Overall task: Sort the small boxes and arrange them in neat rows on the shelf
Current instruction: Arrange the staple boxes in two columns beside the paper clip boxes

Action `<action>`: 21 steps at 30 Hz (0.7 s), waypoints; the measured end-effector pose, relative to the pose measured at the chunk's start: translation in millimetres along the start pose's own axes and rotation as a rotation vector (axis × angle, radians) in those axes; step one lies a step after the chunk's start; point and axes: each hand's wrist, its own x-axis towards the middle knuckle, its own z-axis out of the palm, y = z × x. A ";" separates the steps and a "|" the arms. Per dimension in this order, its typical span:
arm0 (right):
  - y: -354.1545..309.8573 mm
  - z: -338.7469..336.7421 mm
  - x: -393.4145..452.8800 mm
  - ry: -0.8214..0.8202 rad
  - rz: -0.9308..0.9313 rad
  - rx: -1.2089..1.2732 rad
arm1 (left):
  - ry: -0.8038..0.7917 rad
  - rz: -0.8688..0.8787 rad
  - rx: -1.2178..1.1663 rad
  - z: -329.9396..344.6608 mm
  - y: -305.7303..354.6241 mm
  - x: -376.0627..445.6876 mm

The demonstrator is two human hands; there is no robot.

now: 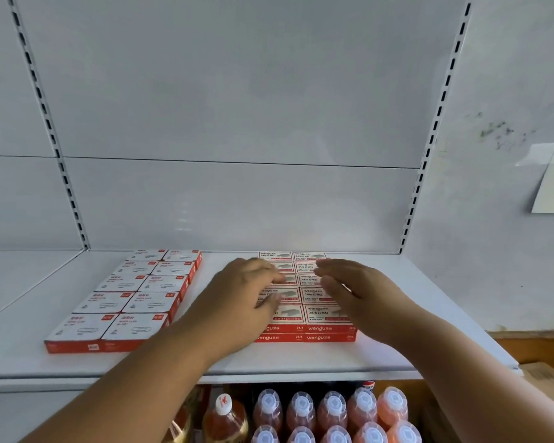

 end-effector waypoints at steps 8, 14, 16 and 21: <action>19.7 3.5 -44.6 0.025 0.141 -0.048 | -0.067 -0.140 0.158 -5.0 -9.7 -41.4; 21.5 5.2 -45.7 -0.038 0.214 -0.033 | -0.093 -0.116 0.118 -0.4 -2.2 -40.3; 20.3 4.3 -46.2 -0.058 0.200 -0.036 | -0.091 -0.110 0.110 1.2 -2.9 -40.9; 19.6 6.8 -46.2 -0.061 0.180 -0.104 | -0.113 -0.101 0.104 2.4 -3.6 -40.3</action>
